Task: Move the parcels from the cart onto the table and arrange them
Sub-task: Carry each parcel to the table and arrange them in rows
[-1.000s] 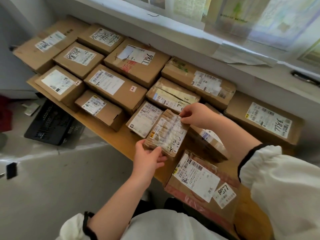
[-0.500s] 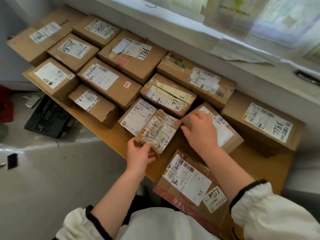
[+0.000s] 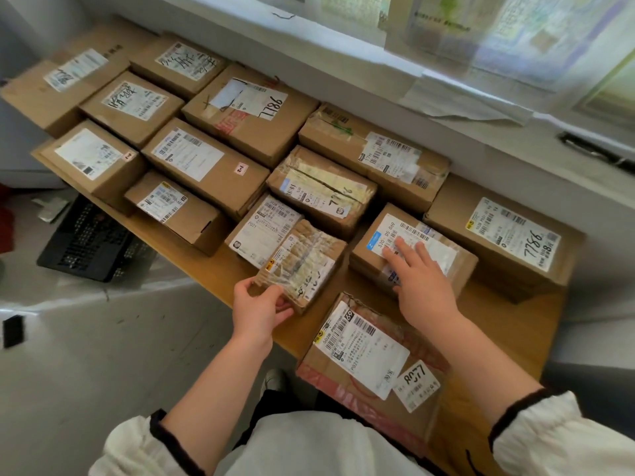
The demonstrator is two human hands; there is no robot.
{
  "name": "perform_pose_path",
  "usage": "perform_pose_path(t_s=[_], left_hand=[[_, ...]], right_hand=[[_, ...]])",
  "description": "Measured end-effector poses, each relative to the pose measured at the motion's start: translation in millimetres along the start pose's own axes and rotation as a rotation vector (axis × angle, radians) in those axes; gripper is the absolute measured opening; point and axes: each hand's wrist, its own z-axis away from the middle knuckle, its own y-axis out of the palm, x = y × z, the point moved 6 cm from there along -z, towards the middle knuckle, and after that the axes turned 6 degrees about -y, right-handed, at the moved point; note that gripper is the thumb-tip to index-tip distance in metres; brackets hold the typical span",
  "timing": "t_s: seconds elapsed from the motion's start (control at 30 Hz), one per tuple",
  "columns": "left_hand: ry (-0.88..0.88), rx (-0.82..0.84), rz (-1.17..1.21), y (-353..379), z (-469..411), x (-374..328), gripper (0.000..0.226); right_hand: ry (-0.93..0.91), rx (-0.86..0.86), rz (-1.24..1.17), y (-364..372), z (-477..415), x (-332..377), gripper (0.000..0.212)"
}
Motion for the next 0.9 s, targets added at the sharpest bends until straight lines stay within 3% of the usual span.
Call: perform_pose_path(t_s=[0.9], left_hand=[[0.001, 0.086, 0.04, 20, 0, 0, 0.058]], right_hand=[[-0.098, -0.012, -0.029, 4, -11, 11, 0.081]])
